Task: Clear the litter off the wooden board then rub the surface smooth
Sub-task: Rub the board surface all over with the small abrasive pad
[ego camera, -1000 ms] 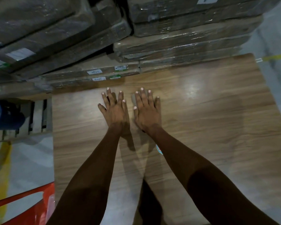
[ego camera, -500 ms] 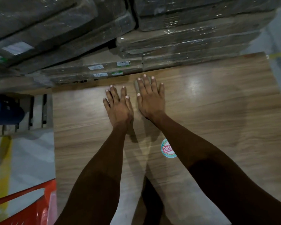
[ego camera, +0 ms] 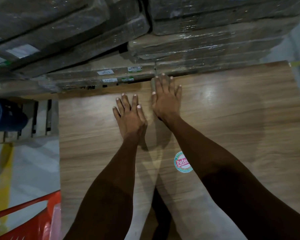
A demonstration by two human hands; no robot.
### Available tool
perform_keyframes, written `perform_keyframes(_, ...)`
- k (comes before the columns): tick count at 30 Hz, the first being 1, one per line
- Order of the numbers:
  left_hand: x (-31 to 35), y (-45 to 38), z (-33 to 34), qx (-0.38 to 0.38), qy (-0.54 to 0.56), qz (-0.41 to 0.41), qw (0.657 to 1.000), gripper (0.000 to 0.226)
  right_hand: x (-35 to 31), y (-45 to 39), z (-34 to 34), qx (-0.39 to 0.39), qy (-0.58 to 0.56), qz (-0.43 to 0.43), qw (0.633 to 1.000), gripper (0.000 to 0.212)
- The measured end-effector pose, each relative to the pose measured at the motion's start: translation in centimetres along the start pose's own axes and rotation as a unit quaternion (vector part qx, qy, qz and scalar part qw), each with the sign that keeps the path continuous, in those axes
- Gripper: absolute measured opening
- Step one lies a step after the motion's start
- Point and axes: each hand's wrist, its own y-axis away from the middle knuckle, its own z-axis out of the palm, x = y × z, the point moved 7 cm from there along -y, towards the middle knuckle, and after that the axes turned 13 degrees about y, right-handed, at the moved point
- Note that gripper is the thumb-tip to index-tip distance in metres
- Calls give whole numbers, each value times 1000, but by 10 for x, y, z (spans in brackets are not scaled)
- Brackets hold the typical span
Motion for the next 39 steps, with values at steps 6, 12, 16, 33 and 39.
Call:
perform_keyframes(6, 1, 1, 3, -5, -11, 5, 1000, 57, 26, -1, 0, -14, -23, 78, 997, 63)
perform_keyframes(12, 12, 3, 3, -31, -33, 47, 998, 64, 25, 2, -2, -6, 8, -53, 999, 63)
perform_keyframes(16, 17, 4, 8, -59, -62, 99, 991, 66, 64, 5, 0, -8, -27, 49, 998, 64)
perform_keyframes(33, 18, 7, 12, -48, -80, 71, 993, 63, 63, 62, 5, 10, -13, 4, 1000, 65)
perform_keyframes(39, 21, 14, 18, -59, -83, 11, 995, 60, 86, 89, 8, 23, -21, 21, 999, 64)
